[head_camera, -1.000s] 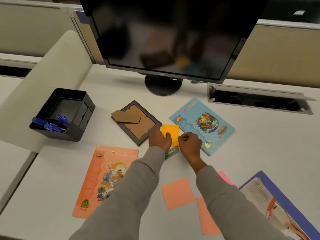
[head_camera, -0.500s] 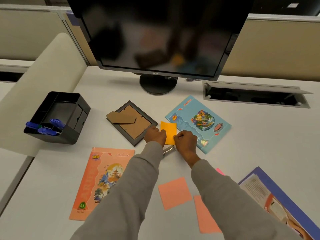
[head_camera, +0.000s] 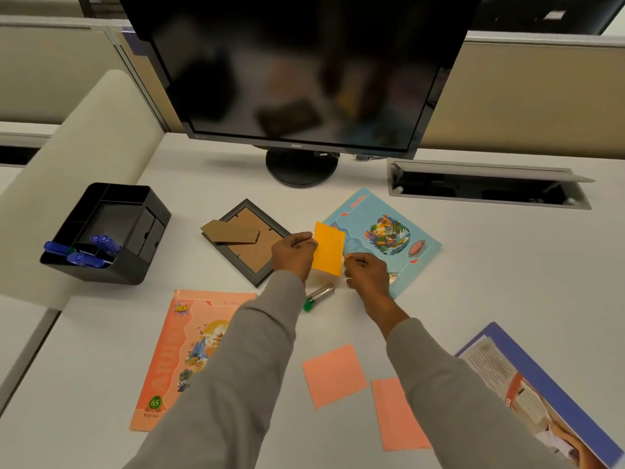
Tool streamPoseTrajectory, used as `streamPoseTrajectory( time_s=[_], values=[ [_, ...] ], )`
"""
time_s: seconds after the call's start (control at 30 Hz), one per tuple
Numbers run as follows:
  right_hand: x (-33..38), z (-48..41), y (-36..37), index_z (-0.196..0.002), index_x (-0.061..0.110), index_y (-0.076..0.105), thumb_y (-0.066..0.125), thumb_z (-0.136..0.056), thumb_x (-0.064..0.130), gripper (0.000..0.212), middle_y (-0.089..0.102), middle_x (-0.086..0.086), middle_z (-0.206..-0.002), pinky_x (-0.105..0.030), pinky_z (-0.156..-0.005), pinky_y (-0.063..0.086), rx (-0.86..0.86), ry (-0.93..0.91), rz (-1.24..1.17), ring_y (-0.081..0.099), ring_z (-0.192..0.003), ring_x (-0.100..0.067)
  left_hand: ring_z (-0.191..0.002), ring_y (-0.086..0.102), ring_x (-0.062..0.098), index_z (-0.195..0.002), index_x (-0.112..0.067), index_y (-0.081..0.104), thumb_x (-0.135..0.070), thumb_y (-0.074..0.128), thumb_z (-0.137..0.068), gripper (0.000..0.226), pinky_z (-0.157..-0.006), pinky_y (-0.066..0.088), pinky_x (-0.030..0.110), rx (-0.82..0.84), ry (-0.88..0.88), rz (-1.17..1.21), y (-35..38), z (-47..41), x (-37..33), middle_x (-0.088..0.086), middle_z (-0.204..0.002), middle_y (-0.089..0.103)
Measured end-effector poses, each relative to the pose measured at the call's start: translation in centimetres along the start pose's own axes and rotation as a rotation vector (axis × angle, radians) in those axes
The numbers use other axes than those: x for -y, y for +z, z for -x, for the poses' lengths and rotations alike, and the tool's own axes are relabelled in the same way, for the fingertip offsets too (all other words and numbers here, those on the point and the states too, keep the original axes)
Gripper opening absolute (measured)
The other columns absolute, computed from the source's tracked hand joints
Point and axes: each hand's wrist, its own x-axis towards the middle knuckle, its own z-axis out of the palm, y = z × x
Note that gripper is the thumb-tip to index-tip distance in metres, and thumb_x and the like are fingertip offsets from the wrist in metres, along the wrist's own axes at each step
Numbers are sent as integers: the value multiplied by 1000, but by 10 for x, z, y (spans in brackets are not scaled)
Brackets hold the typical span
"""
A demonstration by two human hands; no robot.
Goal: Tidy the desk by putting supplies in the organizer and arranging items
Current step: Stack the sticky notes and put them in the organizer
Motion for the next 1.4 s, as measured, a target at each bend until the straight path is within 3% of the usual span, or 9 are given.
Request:
streamPoseTrajectory(
  time_s=[0.2, 0.43, 0.57, 0.7, 0.8, 0.97, 1.13, 1.3, 1.4],
  values=[
    [21, 18, -29, -114, 22, 66, 62, -97, 34, 21, 66, -5, -120, -41, -85, 59, 180, 97, -307, 66, -107, -27, -95, 67, 24, -98, -16, 72, -5, 70, -88, 15, -86, 59, 42, 170, -53, 186, -7, 33, -4, 8, -105, 71],
    [8, 52, -67, -109, 18, 67, 66, -94, 13, 16, 70, -6, -109, -41, -79, 60, 143, 69, -339, 68, -101, -28, -89, 69, 24, -100, -12, 73, -6, 71, -89, 13, -74, 58, 30, 284, -29, 113, -20, 75, 28, 11, -97, 75],
    [-13, 62, -87, -112, 14, 67, 66, -93, 9, 19, 70, -13, -110, -46, -84, 58, 82, 129, -353, 67, -102, -32, -89, 68, 6, -105, -19, 73, -25, 76, -86, 21, -83, 57, 29, 312, 282, -440, -38, 91, 62, -2, -102, 75],
    [-33, 71, -99, -115, 11, 67, 66, -93, 10, 22, 70, -15, -109, -49, -88, 58, 39, 186, -349, 67, -103, -34, -128, 44, 21, -139, -28, 48, -54, 70, -82, 67, -105, 38, 36, 535, 427, -1163, -50, 107, 89, -5, -140, 49],
    [-42, 78, -102, -113, 10, 67, 66, -93, 9, 21, 71, -16, -109, -47, -84, 58, 29, 213, -365, 68, -101, -34, -132, 34, 24, -145, -35, 36, -69, 65, -73, 85, -106, 30, 42, 502, 474, -1512, -53, 118, 105, -6, -144, 35],
    [-48, 87, -105, -110, 13, 68, 67, -93, 10, 18, 71, -13, -107, -50, -89, 57, 30, 235, -359, 67, -100, -31, -128, 37, 23, -139, -37, 41, -61, 70, -74, 76, -102, 30, 40, 463, 449, -1478, -51, 122, 113, -5, -138, 37],
    [-48, 94, -110, -113, 12, 68, 65, -94, 12, 20, 70, -15, -111, -50, -90, 57, 39, 230, -343, 67, -102, -33, -119, 45, 21, -118, -35, 51, -43, 77, -75, 51, -95, 35, 37, 415, 338, -1299, -45, 120, 108, -8, -123, 48],
    [-48, 101, -115, -111, 15, 68, 65, -94, 13, 17, 70, -13, -112, -50, -92, 56, 62, 226, -329, 67, -104, -33, -93, 63, 14, -91, -37, 58, -24, 79, -73, 31, -92, 49, 39, 394, 160, -1030, -50, 113, 103, -16, -85, 65],
    [-49, 107, -116, -111, 16, 68, 64, -95, 13, 17, 71, -11, -108, -51, -91, 56, 78, 223, -322, 67, -104, -33, -81, 66, 12, -87, -33, 69, -18, 80, -72, 24, -89, 53, 31, 358, 118, -919, -52, 108, 101, -14, -72, 67]
  ],
)
